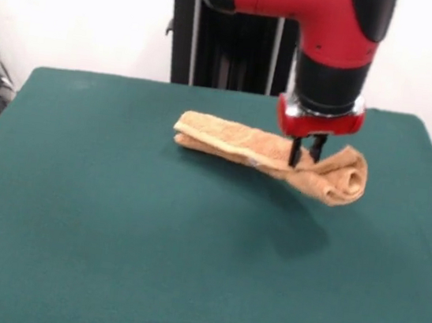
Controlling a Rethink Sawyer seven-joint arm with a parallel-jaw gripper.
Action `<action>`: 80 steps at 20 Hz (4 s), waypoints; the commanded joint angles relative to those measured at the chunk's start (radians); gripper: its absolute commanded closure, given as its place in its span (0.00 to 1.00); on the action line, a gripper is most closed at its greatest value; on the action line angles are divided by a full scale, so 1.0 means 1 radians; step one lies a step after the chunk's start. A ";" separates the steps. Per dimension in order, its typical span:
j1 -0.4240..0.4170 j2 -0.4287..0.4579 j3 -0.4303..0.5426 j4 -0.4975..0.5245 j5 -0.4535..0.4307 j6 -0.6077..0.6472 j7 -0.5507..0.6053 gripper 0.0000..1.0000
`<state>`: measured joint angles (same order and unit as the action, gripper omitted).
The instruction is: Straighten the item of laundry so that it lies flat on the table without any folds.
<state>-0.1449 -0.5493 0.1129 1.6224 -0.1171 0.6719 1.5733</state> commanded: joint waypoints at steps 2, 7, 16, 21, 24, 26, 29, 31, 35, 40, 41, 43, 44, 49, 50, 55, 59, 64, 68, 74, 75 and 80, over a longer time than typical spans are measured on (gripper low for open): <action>0.060 -0.032 -0.018 0.046 0.075 0.175 0.238 1.00; 0.074 -0.041 -0.030 0.036 0.087 0.202 0.246 1.00; 0.072 -0.014 -0.027 0.075 0.112 0.084 0.244 1.00; 0.079 -0.031 -0.027 0.088 0.124 0.084 0.242 1.00; 0.075 -0.031 -0.021 0.099 0.132 0.065 0.241 1.00; 0.073 -0.021 -0.020 0.102 0.135 0.047 0.241 1.00; 0.072 0.002 -0.022 0.070 0.138 0.057 0.237 1.00; 0.081 0.011 -0.032 0.004 0.129 0.137 0.224 1.00; 0.100 -0.006 -0.048 -0.079 0.122 0.268 0.226 1.00; 0.107 -0.018 -0.048 -0.076 0.112 0.266 0.215 1.00; 0.103 -0.018 -0.046 -0.069 0.116 0.254 0.216 1.00; 0.101 -0.018 -0.044 -0.061 0.122 0.249 0.220 1.00; 0.099 -0.020 -0.043 -0.053 0.124 0.242 0.219 1.00; 0.098 -0.013 -0.041 -0.029 0.133 0.206 0.227 1.00; 0.100 -0.014 -0.042 -0.026 0.134 0.202 0.231 1.00; 0.096 -0.004 -0.032 -0.005 0.143 0.165 0.233 1.00; 0.101 0.017 -0.030 -0.007 0.144 0.140 0.238 1.00; 0.100 0.019 -0.028 -0.002 0.151 0.129 0.241 1.00; 0.116 0.010 -0.037 -0.012 0.146 0.148 0.250 1.00; 0.096 0.030 -0.018 0.009 0.141 0.087 0.218 1.00; 0.096 0.031 -0.020 0.009 0.144 0.083 0.224 0.00; 0.099 0.028 -0.026 0.013 0.138 0.051 0.228 0.00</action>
<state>-0.0732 -0.6082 0.0568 1.5806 -0.0170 0.8034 1.5735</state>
